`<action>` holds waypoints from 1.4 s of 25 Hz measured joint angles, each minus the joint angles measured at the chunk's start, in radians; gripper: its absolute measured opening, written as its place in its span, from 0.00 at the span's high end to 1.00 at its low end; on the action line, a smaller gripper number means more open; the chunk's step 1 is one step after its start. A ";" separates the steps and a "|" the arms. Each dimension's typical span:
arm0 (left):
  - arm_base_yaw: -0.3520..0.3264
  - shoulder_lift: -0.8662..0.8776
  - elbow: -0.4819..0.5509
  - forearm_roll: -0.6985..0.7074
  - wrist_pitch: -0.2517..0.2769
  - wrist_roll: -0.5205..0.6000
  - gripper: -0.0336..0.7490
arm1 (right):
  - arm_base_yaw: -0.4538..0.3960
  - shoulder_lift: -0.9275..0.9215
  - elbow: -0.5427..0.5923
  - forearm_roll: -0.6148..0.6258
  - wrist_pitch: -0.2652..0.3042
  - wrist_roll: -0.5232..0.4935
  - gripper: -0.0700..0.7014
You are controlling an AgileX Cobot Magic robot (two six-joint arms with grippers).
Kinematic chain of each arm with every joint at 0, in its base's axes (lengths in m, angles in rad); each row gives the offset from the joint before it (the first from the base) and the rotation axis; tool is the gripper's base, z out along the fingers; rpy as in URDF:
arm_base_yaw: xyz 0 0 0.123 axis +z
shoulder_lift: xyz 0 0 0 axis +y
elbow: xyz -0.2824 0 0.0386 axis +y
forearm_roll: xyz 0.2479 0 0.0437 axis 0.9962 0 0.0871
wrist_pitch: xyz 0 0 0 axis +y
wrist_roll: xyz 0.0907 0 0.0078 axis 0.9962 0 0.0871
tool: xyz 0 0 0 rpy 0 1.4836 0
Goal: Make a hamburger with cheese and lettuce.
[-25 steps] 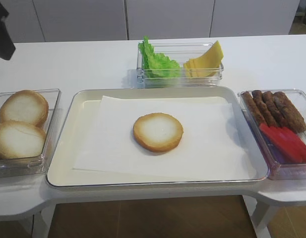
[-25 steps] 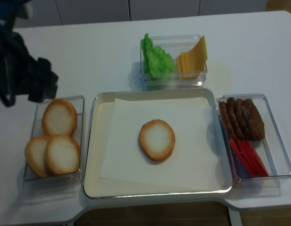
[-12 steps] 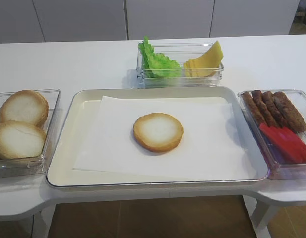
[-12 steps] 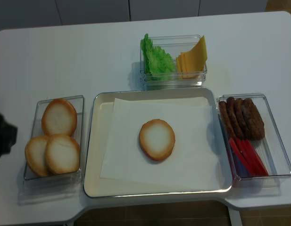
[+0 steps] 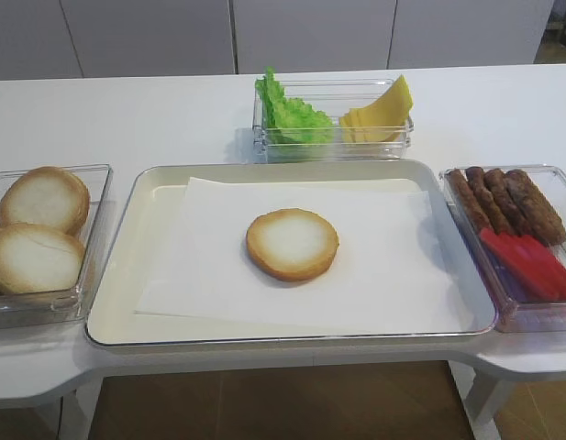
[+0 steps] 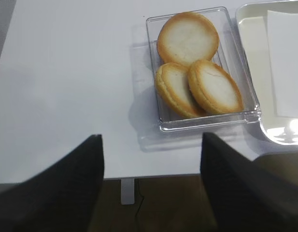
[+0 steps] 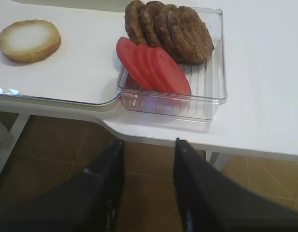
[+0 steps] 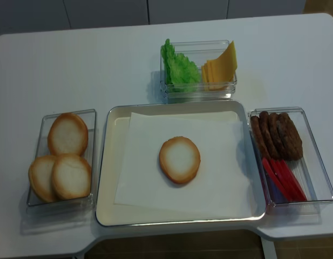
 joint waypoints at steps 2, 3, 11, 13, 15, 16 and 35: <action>0.000 -0.053 0.024 -0.015 0.004 0.000 0.36 | 0.000 0.000 0.000 0.000 0.000 0.000 0.55; 0.000 -0.080 0.038 -0.029 0.004 0.005 0.36 | 0.000 0.000 0.000 0.000 0.000 0.000 0.55; 0.000 -0.272 0.177 -0.149 0.005 0.079 0.36 | 0.000 0.000 0.000 0.000 0.000 0.000 0.55; 0.000 -0.321 0.211 -0.181 0.006 0.100 0.36 | 0.000 0.000 0.000 0.000 0.000 0.000 0.55; 0.000 -0.364 0.242 -0.194 0.008 0.108 0.36 | 0.000 0.000 0.000 0.000 0.000 -0.002 0.55; 0.000 -0.387 0.256 -0.196 0.010 0.113 0.36 | 0.000 0.000 0.000 0.000 0.000 -0.002 0.55; 0.000 -0.490 0.364 -0.273 -0.031 0.241 0.36 | 0.000 0.000 0.000 0.000 0.000 -0.002 0.54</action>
